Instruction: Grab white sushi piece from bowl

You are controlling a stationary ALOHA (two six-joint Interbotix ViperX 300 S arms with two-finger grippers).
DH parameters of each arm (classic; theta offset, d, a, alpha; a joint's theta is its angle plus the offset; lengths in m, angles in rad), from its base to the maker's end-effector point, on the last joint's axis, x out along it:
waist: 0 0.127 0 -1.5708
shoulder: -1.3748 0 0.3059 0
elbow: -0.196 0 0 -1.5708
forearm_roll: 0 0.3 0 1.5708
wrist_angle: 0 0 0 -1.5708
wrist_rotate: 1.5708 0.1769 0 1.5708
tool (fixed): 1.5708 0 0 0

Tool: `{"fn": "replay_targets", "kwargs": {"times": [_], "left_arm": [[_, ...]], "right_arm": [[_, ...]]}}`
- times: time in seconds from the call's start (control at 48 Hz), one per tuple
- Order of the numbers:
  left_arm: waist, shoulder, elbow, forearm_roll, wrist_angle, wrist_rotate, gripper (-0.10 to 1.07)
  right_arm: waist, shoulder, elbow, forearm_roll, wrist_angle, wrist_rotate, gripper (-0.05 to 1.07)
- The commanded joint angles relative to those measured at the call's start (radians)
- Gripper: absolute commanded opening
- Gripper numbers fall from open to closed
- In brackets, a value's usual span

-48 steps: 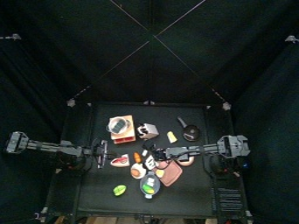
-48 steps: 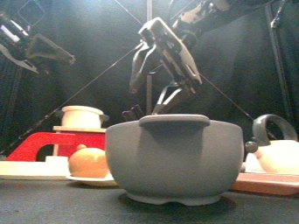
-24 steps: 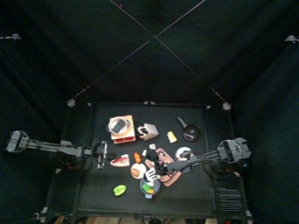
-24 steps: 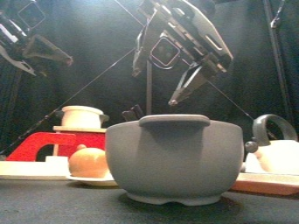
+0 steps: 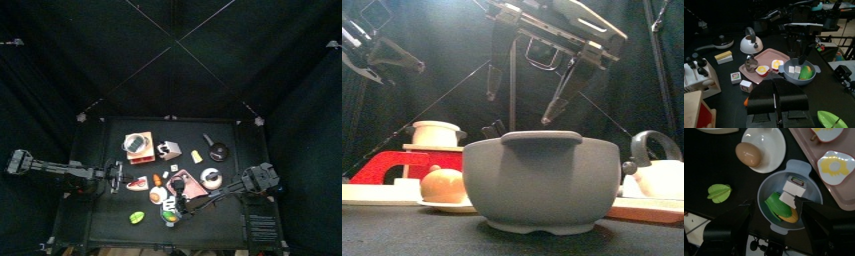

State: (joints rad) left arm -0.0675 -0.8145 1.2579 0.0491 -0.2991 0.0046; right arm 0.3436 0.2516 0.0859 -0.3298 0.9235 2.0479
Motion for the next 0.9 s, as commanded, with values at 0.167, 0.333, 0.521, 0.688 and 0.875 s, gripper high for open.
{"fn": "replay_targets", "kwargs": {"times": [0.167,0.333,0.521,0.688,0.875], "left_arm": [[0.005,-0.009,-0.015,0.012,-0.003,0.002,-0.02],[0.005,-0.009,-0.014,0.012,0.002,0.002,-0.02],[0.005,-0.009,-0.012,0.012,0.003,0.002,-0.02],[0.005,-0.009,-0.011,0.012,0.003,0.002,-0.02],[0.003,-0.009,-0.009,0.012,0.003,0.002,-0.02]], "right_arm": [[0.000,0.035,-0.057,0.008,0.052,0.008,0.94],[0.000,0.040,-0.049,0.020,0.063,0.009,0.94],[-0.002,0.057,-0.044,0.026,0.066,0.009,0.94],[-0.002,0.069,-0.037,0.026,0.067,0.009,0.94],[-0.006,0.074,-0.020,0.025,0.067,0.009,0.94]]}}
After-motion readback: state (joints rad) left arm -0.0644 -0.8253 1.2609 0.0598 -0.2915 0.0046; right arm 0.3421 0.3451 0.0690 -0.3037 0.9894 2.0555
